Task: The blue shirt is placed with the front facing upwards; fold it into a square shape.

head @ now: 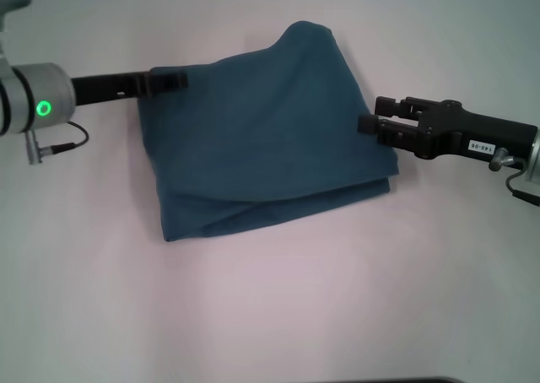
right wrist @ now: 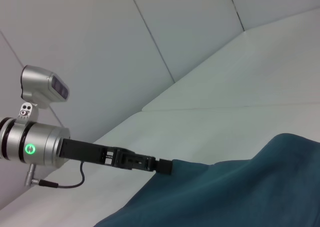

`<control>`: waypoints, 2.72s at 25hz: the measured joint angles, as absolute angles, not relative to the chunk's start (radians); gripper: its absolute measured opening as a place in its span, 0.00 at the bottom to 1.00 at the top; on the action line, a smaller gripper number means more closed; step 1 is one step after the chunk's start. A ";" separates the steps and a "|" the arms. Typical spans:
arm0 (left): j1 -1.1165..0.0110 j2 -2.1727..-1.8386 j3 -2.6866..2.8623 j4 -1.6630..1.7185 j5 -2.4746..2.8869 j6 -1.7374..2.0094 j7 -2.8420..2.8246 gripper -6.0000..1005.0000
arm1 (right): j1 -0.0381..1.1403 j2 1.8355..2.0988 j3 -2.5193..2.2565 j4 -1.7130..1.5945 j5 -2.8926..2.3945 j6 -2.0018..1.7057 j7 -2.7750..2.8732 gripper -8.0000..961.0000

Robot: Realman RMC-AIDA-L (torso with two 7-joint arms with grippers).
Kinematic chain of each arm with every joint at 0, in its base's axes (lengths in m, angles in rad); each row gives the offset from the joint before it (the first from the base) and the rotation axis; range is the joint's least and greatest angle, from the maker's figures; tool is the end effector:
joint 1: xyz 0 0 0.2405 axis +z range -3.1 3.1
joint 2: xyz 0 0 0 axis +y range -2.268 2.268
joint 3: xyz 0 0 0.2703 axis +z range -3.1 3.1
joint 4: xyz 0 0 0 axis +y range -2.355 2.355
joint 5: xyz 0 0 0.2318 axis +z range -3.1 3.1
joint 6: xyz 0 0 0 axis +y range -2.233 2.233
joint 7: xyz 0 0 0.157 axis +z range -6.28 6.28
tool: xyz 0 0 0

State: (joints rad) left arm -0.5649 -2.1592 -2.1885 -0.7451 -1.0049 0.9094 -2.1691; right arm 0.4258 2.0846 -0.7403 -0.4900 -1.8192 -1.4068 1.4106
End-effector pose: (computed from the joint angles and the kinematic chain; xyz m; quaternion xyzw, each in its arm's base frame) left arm -0.2900 0.4232 -0.0557 -0.8077 -0.5030 -0.1443 0.2717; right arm 0.3222 0.3327 -0.0447 -0.8746 0.3515 0.2873 0.1704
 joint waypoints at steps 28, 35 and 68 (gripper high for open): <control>-0.551 -2.158 -2.155 -0.824 -1.011 0.922 -2.235 0.07 | 0.434 2.085 -0.729 -0.477 -1.819 -1.383 1.434 0.61; -0.543 -2.157 -2.191 -0.824 -1.006 0.918 -2.236 0.02 | 0.435 2.085 -0.727 -0.477 -1.819 -1.380 1.440 0.61; -0.382 -2.071 -2.596 -0.821 -1.294 1.665 -2.417 0.67 | 0.551 1.991 -0.750 -0.622 -2.004 -1.584 2.000 0.61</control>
State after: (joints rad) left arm -0.3821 -2.0709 -2.5957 -0.8212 -1.2936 1.6648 -2.4168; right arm 0.5507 1.9913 -0.7502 -0.6223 -2.0039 -1.5836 2.0005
